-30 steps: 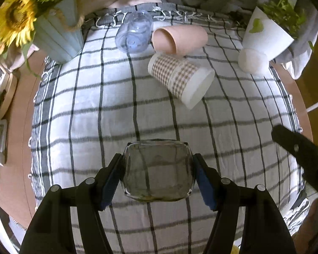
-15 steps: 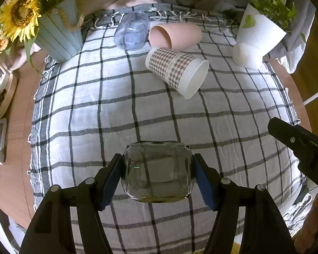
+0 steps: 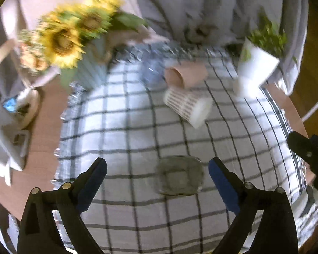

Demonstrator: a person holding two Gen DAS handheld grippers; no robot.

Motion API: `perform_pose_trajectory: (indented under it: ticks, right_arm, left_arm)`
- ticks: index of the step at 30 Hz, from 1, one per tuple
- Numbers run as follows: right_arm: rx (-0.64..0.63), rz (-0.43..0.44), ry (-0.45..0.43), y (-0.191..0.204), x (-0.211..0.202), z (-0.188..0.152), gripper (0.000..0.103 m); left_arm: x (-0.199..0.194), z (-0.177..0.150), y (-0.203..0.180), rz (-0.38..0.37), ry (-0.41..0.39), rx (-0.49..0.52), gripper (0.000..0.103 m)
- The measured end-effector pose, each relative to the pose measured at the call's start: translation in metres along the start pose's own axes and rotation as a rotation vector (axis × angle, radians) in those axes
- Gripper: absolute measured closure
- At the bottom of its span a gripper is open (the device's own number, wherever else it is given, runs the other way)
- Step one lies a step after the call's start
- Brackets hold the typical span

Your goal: Flip cup upside down

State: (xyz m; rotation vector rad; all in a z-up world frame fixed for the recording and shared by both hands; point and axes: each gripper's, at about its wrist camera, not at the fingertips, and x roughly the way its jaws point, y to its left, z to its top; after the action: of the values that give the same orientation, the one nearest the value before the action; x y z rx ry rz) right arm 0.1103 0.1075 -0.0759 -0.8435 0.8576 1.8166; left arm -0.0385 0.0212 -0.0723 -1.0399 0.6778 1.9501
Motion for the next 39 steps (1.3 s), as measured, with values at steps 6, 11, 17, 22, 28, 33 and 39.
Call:
perform_pose_trajectory:
  ticks: [6,11,17,22,28,33,39]
  right_arm:
    - [-0.031,0.013,-0.131,0.020,-0.045,0.003,0.017]
    - [-0.053,0.041,-0.186,0.037,-0.065,0.000,0.017]
    - [-0.078,0.076,-0.214,0.055,-0.076,-0.009,0.017]
    - [-0.078,0.103,-0.247,0.064,-0.085,-0.016,0.017]
    - [-0.080,0.115,-0.265,0.072,-0.092,-0.021,0.017]
    - [-0.088,0.107,-0.276,0.076,-0.094,-0.022,0.017]
    - [-0.088,0.105,-0.276,0.077,-0.094,-0.023,0.017]
  left_arm:
    - [-0.032,-0.001,0.035,0.080,-0.101,-0.073,0.001]
    - [-0.058,-0.005,0.052,0.112,-0.169,-0.101,0.000]
    - [-0.082,-0.011,0.065,0.118,-0.223,-0.111,0.000]
    - [-0.095,-0.012,0.076,0.120,-0.255,-0.137,0.000]
    - [-0.102,-0.014,0.082,0.123,-0.277,-0.133,0.000]
    - [-0.104,-0.014,0.081,0.116,-0.287,-0.124,0.000]
    - [-0.106,-0.015,0.082,0.114,-0.292,-0.125,0.000]
